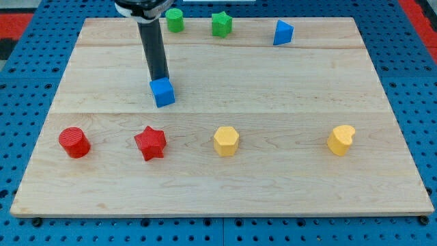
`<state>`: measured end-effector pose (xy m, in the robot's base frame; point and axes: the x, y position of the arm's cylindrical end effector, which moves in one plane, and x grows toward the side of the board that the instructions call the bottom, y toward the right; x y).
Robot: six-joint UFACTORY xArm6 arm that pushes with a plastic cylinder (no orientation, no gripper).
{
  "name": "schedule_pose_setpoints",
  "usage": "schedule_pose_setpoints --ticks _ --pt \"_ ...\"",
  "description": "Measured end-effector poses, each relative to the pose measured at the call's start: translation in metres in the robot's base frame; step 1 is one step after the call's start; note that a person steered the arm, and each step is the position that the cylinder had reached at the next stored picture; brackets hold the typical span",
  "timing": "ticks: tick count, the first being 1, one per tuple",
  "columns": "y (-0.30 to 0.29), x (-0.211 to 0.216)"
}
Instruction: Drag the red star towards top side
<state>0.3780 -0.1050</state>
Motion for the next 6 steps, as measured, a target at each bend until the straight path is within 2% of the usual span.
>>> schedule_pose_setpoints --ticks 2,3,4,5,6 --pt "0.037 0.042" --pt "0.082 0.062" --pt "0.082 0.125" --pt "0.051 0.173" --pt "0.0 0.168"
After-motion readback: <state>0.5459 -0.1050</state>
